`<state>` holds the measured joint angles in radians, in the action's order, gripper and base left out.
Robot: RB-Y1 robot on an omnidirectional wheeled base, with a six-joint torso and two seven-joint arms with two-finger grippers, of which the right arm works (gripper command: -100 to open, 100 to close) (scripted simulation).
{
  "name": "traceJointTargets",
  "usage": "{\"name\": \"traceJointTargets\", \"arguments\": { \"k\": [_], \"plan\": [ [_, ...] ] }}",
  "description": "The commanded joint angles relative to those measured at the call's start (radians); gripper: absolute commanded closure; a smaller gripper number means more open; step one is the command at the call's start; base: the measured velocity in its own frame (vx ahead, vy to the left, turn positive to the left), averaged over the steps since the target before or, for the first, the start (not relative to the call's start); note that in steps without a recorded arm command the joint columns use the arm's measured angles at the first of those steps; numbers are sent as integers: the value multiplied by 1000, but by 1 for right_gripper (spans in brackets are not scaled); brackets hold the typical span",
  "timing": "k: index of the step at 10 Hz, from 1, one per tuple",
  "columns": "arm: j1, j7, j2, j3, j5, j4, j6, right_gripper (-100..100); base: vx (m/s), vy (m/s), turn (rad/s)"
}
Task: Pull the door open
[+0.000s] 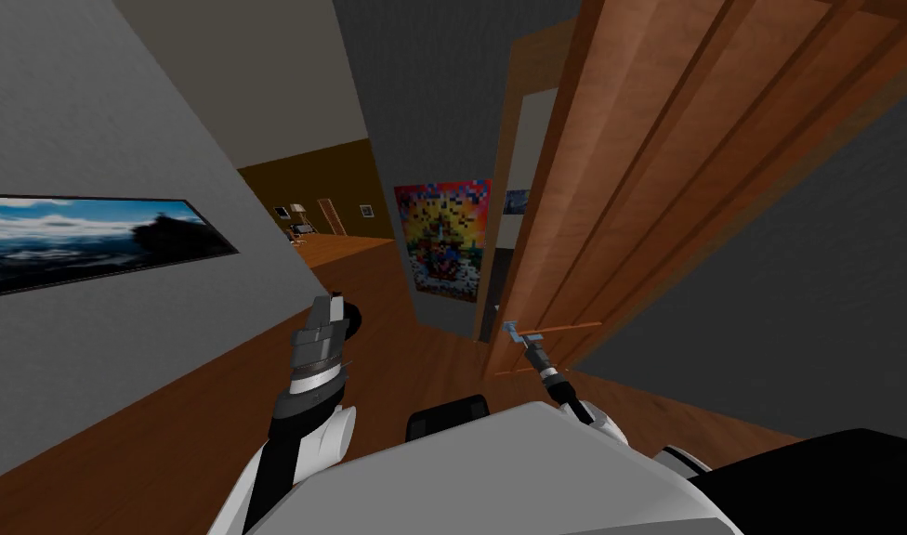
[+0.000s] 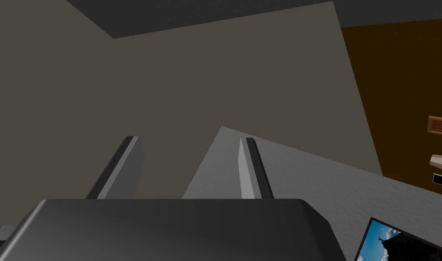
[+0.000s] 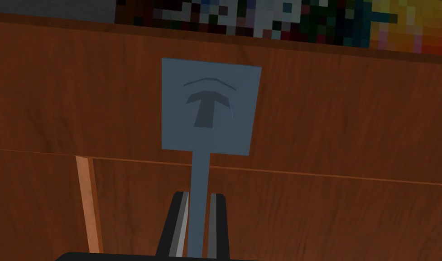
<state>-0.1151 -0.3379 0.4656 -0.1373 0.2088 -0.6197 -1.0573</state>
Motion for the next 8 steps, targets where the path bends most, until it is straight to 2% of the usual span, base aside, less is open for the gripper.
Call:
{"name": "traceJointTargets", "arguments": {
  "k": [1,4,7,8],
  "plan": [
    [-18,-12,7,-16,-4,4,-33,100,-191,-70,138],
    [-48,-33,26,-38,-8,9,-82,100,-182,-56,118],
    [-66,-45,37,-52,-10,12,-112,100,-121,-41,75],
    [-60,-43,38,-47,-9,17,-101,100,-50,-18,17]
  ]
}}
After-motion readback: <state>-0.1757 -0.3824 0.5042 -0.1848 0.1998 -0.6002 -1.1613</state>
